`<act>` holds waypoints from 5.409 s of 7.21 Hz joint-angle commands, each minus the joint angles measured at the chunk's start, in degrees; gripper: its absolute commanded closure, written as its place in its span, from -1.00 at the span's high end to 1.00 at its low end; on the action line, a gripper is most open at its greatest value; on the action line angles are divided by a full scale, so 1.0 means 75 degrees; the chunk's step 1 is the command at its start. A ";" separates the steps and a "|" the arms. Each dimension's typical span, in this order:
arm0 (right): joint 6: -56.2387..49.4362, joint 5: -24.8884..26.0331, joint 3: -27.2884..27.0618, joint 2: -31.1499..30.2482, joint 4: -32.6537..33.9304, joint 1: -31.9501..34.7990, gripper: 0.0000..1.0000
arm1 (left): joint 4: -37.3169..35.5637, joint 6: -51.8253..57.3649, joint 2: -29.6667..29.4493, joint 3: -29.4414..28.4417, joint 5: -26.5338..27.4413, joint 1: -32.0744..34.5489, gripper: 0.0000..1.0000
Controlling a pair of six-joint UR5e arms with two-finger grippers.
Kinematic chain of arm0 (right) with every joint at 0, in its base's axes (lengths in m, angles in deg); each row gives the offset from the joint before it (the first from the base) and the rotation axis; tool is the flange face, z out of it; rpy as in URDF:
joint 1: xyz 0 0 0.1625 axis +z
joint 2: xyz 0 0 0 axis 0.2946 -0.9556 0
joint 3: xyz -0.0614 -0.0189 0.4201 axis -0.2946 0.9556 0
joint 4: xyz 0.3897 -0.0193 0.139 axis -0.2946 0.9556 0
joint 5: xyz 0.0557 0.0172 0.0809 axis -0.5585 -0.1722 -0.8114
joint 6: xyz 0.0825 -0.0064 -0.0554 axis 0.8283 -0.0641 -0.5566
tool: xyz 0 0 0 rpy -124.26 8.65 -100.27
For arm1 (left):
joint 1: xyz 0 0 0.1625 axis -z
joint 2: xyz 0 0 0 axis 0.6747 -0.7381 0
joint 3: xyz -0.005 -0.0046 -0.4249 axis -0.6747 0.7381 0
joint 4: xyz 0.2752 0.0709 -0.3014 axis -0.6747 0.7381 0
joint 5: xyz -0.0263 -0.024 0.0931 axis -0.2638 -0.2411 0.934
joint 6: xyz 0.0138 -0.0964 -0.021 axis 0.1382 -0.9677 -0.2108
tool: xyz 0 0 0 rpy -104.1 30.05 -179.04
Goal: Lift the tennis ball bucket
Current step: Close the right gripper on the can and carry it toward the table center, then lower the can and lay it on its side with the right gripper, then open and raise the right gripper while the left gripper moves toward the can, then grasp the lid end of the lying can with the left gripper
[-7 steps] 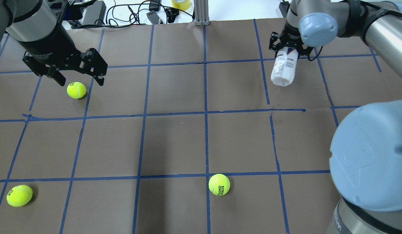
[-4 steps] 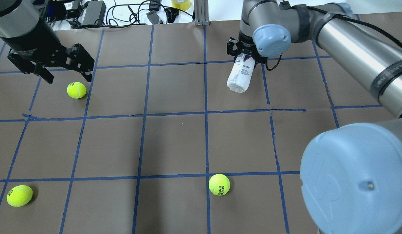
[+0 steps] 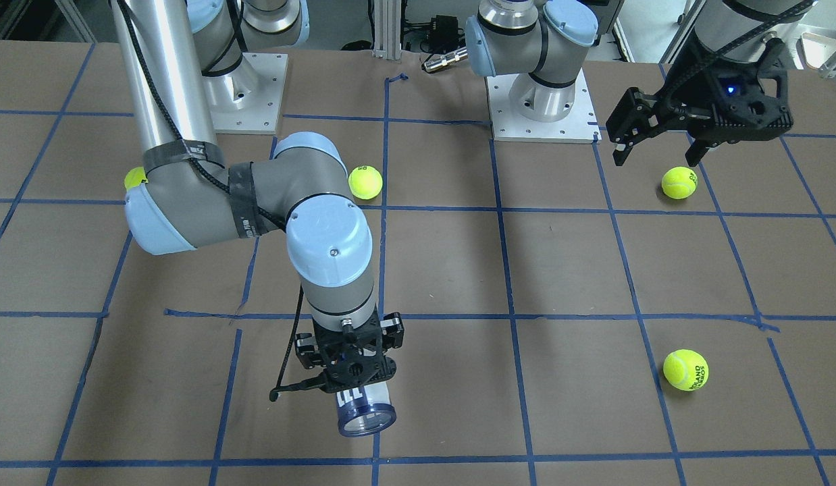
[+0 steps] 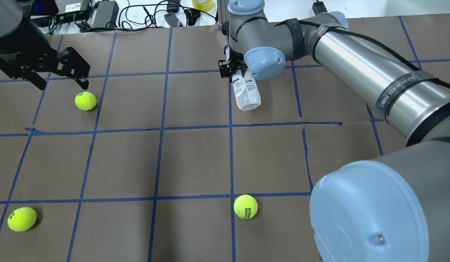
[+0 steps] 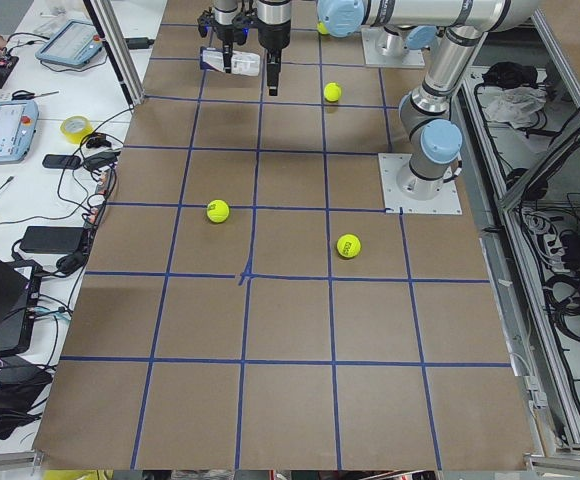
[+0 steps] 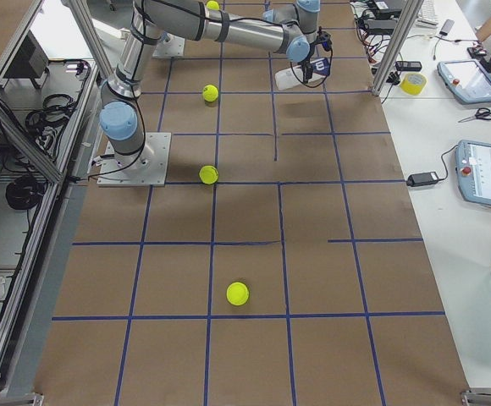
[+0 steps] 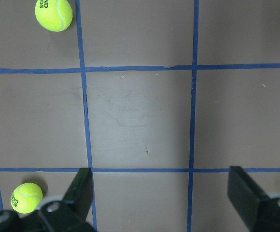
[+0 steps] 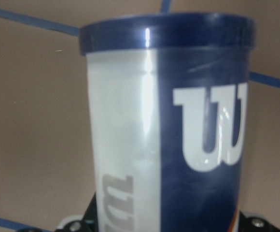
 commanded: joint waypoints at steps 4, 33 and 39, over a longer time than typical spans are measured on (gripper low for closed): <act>-0.5669 0.0870 0.0980 0.1144 0.1097 0.1258 0.60 | -0.0012 0.0019 0.0024 0.0002 0.0002 -0.0071 1.00; 0.0107 0.0478 -0.1656 -0.4561 -0.3083 -0.1189 1.00 | -0.6070 -0.1305 -0.4638 0.0893 -0.5248 -0.0106 1.00; 0.0863 -0.0066 -0.1187 -0.4431 -0.3035 -0.1727 1.00 | -0.6094 -0.1645 -0.5156 0.0951 -0.6584 -0.0025 1.00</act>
